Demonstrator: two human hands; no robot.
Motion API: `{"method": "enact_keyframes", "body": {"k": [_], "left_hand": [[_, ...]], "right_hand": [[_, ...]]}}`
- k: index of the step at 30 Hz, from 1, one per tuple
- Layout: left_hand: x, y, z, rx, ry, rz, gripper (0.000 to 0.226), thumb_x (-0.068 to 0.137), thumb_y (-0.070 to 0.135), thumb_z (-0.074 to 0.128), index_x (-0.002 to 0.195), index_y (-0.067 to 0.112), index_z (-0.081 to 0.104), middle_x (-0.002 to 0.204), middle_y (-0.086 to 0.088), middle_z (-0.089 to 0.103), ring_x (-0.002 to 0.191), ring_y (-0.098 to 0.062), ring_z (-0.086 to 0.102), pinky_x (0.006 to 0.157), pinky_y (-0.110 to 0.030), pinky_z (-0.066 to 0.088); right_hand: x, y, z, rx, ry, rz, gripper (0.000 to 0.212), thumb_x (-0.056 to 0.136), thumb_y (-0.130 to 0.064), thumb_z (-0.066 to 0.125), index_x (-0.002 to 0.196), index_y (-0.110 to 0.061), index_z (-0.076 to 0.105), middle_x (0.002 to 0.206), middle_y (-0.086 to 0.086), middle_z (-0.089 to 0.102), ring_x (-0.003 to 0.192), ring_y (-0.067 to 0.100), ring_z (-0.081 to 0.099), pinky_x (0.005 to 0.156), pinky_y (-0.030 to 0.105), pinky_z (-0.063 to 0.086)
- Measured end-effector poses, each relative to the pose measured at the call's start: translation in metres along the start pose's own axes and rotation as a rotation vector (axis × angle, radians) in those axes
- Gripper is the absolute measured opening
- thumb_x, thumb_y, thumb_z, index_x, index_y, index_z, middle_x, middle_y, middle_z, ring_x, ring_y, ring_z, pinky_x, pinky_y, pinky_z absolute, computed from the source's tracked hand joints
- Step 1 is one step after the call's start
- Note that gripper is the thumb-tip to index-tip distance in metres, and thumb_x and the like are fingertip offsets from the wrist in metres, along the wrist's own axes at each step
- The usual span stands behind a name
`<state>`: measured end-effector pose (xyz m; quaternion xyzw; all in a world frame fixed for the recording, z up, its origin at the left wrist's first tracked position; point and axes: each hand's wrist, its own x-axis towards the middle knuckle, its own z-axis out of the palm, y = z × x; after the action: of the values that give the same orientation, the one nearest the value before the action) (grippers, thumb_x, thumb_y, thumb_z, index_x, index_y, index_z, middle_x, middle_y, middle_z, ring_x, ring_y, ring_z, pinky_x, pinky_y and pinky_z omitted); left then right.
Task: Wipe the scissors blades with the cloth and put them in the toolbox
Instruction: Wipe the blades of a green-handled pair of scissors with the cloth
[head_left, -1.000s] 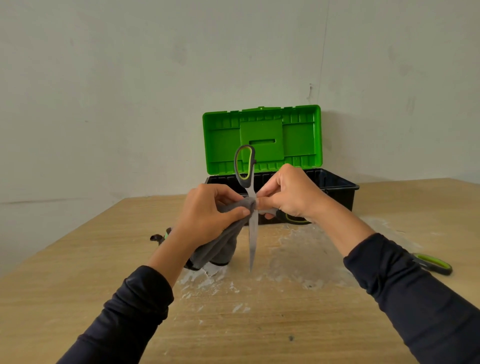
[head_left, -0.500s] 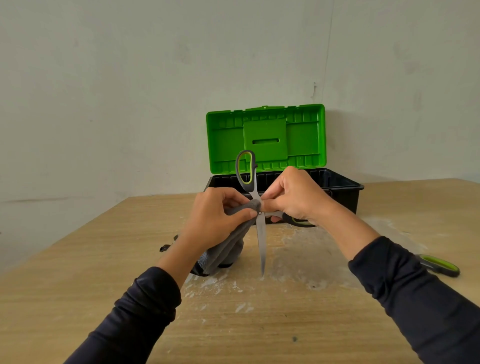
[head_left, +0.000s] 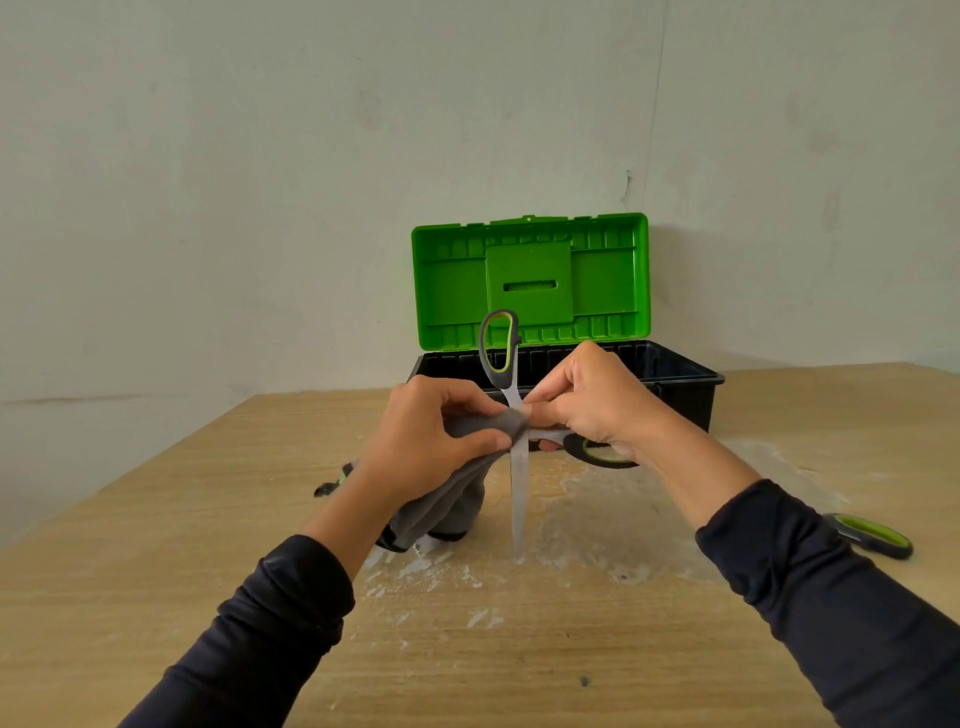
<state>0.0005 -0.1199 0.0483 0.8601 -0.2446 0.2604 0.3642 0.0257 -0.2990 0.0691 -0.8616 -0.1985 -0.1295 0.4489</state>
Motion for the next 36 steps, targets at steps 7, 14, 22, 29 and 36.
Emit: {"method": "enact_keyframes", "body": {"k": [7, 14, 22, 29, 36], "left_hand": [[0.002, -0.007, -0.007, 0.010, -0.067, -0.039, 0.012, 0.077, 0.022, 0.073, 0.089, 0.020, 0.072, 0.082, 0.006, 0.072, 0.074, -0.005, 0.067, 0.072, -0.024, 0.056], [0.000, -0.014, -0.022, -0.181, 0.002, -0.251, 0.014, 0.076, 0.016, 0.074, 0.089, 0.013, 0.072, 0.080, 0.002, 0.071, 0.073, -0.007, 0.066, 0.068, -0.015, 0.053], [0.002, -0.020, -0.025, -0.461, -0.025, -0.418, 0.010, 0.081, 0.008, 0.067, 0.086, 0.015, 0.072, 0.074, -0.003, 0.072, 0.065, -0.013, 0.066, 0.063, -0.022, 0.054], [0.001, -0.022, -0.028, -0.543, -0.064, -0.405, 0.011, 0.084, 0.002, 0.061, 0.086, 0.010, 0.069, 0.066, 0.002, 0.072, 0.058, -0.007, 0.065, 0.056, -0.016, 0.053], [-0.001, -0.022, -0.029, -0.749, -0.141, -0.506, 0.015, 0.075, 0.013, 0.062, 0.084, 0.002, 0.067, 0.064, -0.006, 0.067, 0.053, -0.012, 0.063, 0.049, -0.019, 0.053]], "right_hand": [[-0.002, -0.006, 0.003, -0.086, -0.017, -0.089, 0.017, 0.074, -0.021, 0.078, 0.084, -0.008, 0.078, 0.074, 0.011, 0.075, 0.062, 0.012, 0.070, 0.069, 0.025, 0.058], [0.000, 0.005, -0.017, -0.040, -0.030, -0.093, 0.009, 0.076, -0.012, 0.076, 0.082, -0.005, 0.077, 0.069, 0.011, 0.074, 0.061, 0.023, 0.072, 0.071, 0.030, 0.060], [-0.002, 0.003, -0.045, 0.180, -0.434, -0.003, 0.032, 0.091, 0.013, 0.044, 0.104, -0.011, 0.061, 0.096, 0.015, 0.071, 0.083, 0.024, 0.073, 0.077, 0.030, 0.059], [0.003, 0.001, -0.046, -0.132, -0.492, -0.356, 0.043, 0.081, 0.011, 0.061, 0.105, -0.022, 0.074, 0.087, -0.015, 0.063, 0.085, 0.011, 0.061, 0.076, 0.026, 0.053], [0.012, 0.004, -0.046, -0.069, -0.508, -0.473, 0.035, 0.076, 0.000, 0.073, 0.107, -0.016, 0.072, 0.124, -0.008, 0.058, 0.116, -0.001, 0.051, 0.097, 0.019, 0.044]]}}
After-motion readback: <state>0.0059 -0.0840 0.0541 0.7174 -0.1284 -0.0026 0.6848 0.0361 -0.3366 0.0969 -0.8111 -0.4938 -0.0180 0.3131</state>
